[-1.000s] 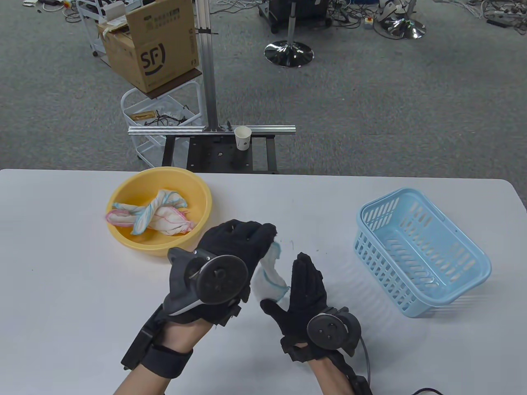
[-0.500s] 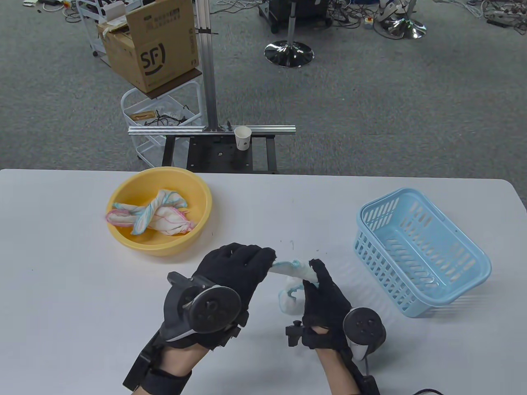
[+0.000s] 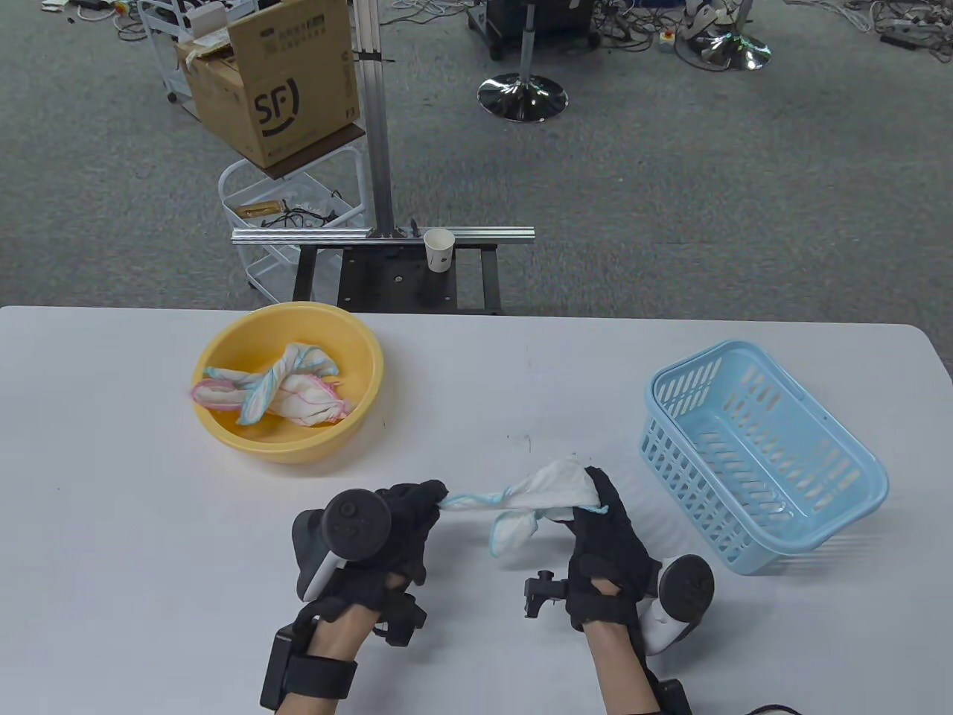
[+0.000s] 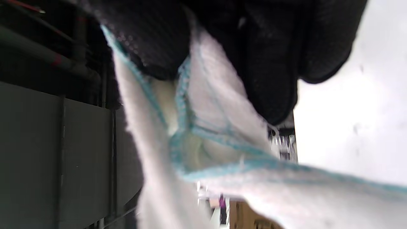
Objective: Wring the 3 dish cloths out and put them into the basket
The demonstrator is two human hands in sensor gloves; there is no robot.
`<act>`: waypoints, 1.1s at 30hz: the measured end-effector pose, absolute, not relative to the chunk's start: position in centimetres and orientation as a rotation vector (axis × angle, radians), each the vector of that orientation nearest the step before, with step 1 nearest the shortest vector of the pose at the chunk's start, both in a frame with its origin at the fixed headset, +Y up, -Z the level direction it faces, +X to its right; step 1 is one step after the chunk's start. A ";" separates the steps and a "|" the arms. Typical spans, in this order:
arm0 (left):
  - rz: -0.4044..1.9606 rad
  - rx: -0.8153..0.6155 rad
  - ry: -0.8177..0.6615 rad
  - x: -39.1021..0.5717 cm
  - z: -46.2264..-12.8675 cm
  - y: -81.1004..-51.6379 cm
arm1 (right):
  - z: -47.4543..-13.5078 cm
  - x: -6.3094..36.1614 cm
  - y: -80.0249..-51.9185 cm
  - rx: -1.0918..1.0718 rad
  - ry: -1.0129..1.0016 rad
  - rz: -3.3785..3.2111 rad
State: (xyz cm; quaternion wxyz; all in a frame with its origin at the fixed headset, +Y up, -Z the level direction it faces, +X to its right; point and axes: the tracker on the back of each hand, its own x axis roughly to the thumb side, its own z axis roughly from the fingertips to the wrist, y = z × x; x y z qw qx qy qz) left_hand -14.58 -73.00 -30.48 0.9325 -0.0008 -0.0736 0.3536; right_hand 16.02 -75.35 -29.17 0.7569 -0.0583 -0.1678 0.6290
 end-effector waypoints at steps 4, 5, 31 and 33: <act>0.749 -0.110 -0.148 -14.2 -30.6 -75.7 | -29.5 15.5 -75.9 -0.092 -0.281 1.342; 0.762 -0.123 -0.142 -14.3 -30.5 -76.1 | -29.6 15.5 -76.0 -0.090 -0.279 1.359; 1.481 -0.971 -0.503 -12.8 -30.0 -80.1 | -29.3 10.9 -75.4 0.255 0.062 1.476; 1.490 -0.959 -0.494 -12.8 -30.2 -80.2 | -29.3 11.0 -75.3 0.255 0.033 1.517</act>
